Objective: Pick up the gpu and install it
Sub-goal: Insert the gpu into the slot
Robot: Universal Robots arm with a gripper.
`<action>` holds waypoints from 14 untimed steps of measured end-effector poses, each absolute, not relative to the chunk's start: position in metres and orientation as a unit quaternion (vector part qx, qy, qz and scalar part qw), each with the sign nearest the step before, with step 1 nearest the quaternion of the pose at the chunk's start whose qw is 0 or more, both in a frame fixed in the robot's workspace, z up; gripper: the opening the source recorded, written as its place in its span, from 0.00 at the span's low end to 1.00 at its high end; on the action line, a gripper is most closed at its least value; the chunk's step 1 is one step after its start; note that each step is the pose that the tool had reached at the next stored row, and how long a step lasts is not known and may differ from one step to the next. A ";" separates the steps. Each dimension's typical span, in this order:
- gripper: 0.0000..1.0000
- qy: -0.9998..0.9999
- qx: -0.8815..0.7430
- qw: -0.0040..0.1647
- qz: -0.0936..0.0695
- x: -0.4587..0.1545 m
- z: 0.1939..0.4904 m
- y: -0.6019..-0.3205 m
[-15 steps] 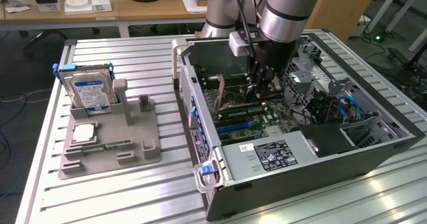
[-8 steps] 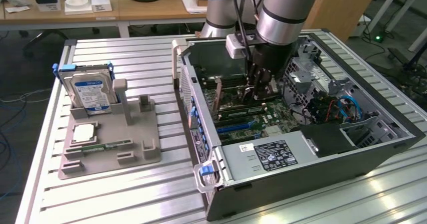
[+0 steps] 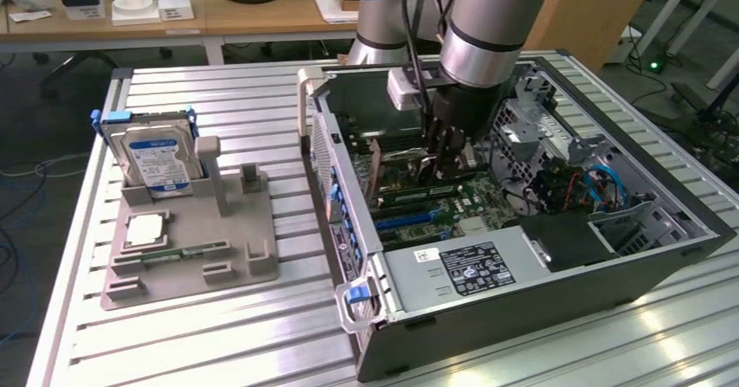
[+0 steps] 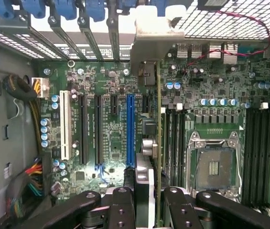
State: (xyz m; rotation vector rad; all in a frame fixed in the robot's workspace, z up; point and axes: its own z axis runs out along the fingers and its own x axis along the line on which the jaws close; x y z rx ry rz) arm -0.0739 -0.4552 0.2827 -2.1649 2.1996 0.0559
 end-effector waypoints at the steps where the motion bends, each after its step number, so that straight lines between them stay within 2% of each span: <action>1: 0.28 0.712 -0.701 0.027 0.018 -0.074 0.282 -0.455; 14: 0.28 0.712 -0.701 0.027 0.018 -0.081 0.271 -0.461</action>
